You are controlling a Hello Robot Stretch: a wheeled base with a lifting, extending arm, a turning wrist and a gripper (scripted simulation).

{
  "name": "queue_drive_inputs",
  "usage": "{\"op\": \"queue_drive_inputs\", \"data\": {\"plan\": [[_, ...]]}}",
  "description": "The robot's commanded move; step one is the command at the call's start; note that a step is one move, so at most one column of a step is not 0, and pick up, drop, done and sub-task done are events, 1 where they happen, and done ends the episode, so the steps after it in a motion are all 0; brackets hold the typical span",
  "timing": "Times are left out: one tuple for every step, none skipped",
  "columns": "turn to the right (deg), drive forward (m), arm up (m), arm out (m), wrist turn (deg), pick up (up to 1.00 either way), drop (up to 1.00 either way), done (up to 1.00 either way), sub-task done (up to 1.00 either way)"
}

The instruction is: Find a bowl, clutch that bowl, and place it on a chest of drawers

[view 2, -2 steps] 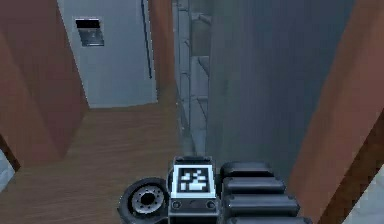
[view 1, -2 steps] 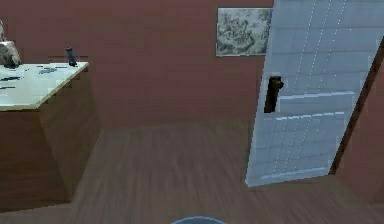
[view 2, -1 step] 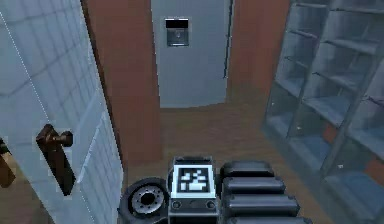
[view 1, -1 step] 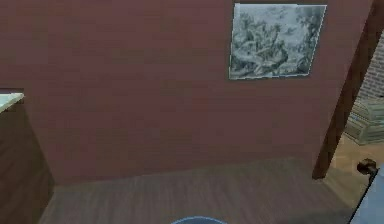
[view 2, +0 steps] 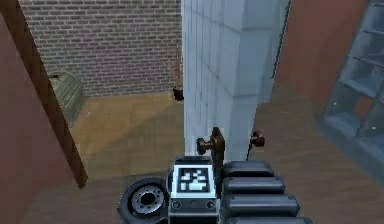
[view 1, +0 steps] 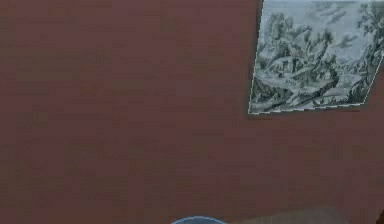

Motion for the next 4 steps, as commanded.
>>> {"op": "queue_drive_inputs", "data": {"plan": [[27.0,0.0,0.0,0.0,0.0,0.0,0.0,0.0,0.0],[0.0,0.2,0.0,0.0,0.0,0.0,0.0,0.0,0.0],[24.0,0.0,0.0,0.0,0.0,0.0,0.0,0.0,0.0],[0.0,0.7,0.0,0.0,0.0,0.0,0.0,0.0,0.0]]}}
